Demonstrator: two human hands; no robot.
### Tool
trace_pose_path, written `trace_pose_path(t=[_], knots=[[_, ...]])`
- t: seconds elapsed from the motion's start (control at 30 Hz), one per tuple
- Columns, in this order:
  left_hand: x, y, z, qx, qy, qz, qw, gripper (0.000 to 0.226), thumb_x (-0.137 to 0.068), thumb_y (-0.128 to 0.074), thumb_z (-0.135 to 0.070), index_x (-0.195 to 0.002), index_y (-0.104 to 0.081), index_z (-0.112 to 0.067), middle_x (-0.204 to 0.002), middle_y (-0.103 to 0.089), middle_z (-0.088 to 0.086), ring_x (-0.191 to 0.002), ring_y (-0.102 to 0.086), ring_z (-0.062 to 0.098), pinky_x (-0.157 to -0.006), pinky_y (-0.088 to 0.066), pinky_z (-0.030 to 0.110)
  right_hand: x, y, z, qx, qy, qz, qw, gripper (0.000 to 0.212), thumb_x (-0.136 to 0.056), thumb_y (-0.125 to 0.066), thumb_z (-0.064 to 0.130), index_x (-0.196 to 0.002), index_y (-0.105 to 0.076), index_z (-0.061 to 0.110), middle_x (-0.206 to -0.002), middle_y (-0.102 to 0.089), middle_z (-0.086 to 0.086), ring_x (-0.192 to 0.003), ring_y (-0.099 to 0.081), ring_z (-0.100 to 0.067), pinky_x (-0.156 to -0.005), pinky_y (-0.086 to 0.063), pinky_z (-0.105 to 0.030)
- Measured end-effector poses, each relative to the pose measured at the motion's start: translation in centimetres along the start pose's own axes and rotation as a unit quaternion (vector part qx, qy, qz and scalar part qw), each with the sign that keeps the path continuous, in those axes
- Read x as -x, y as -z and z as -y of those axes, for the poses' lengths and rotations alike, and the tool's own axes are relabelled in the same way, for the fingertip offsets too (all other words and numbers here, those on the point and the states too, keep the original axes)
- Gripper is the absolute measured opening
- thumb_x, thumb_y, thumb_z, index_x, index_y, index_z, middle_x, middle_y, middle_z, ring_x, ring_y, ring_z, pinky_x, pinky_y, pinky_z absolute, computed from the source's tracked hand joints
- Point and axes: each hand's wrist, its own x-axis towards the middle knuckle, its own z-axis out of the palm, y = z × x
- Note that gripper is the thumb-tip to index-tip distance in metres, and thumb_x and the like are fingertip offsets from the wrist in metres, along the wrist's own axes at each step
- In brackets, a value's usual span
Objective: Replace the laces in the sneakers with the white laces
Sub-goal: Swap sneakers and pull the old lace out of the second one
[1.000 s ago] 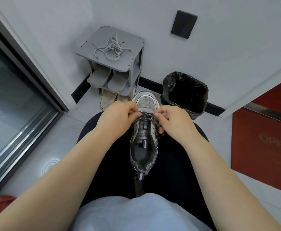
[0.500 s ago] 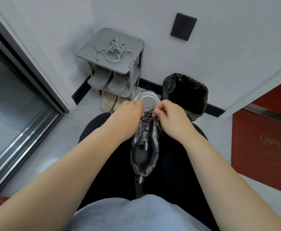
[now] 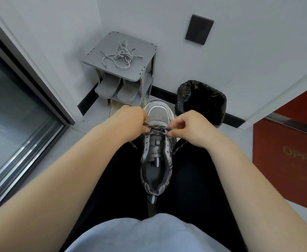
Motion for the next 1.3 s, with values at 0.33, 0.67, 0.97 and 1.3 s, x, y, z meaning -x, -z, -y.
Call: trace_pose_path(t=[0.33, 0.67, 0.97, 1.3], knots=[[0.7, 1.1, 3.3, 0.133, -0.004, 0.028, 0.991, 0.01, -0.092, -0.051, -0.03, -0.09, -0.055, -0.021, -0.094, -0.056, 0.001, -0.094, -0.05, 0.02, -0.082, -0.04, 0.035, 0.1, 1.0, -0.3, 0.079, 0.009, -0.07, 0.994, 0.009, -0.079, -0.065, 0.022, -0.071, -0.061, 0.023, -0.067, -0.058, 0.011, -0.063, -0.053, -0.006, -0.063, -0.04, -0.025], [0.0, -0.5, 4.0, 0.257, 0.035, -0.168, 0.951, 0.018, -0.094, -0.046, -0.022, -0.078, -0.051, -0.027, -0.073, -0.058, -0.001, -0.074, -0.058, 0.023, -0.072, -0.047, 0.034, 0.5, 1.4, -2.3, -0.053, -0.003, -0.095, 0.994, 0.013, -0.091, -0.056, 0.017, -0.09, -0.068, 0.02, -0.075, -0.067, 0.009, -0.078, -0.063, -0.008, -0.076, -0.046, -0.022], [0.2, -1.7, 4.4, 0.186, 0.036, -0.067, 0.98, 0.025, -0.07, -0.073, -0.046, -0.088, -0.06, -0.034, -0.081, -0.057, -0.009, -0.1, -0.051, 0.02, -0.091, -0.044, 0.036, -0.1, -1.0, -2.1, -0.024, -0.056, -0.052, 0.997, 0.033, -0.076, -0.07, 0.048, -0.1, -0.066, 0.025, -0.096, -0.066, 0.009, -0.092, -0.06, -0.007, -0.084, -0.048, -0.029], [1.0, -1.4, 4.3, 0.329, 0.058, -0.092, 0.938, 0.007, -0.085, -0.064, -0.019, -0.08, -0.066, -0.014, -0.073, -0.06, 0.002, -0.071, -0.051, 0.013, -0.067, -0.039, 0.023, 0.9, 0.2, -1.8, -0.217, -0.016, -0.045, 0.975, 0.03, -0.075, -0.074, 0.007, -0.096, -0.065, 0.026, -0.072, -0.069, -0.007, -0.07, -0.063, -0.003, -0.083, -0.046, -0.023]])
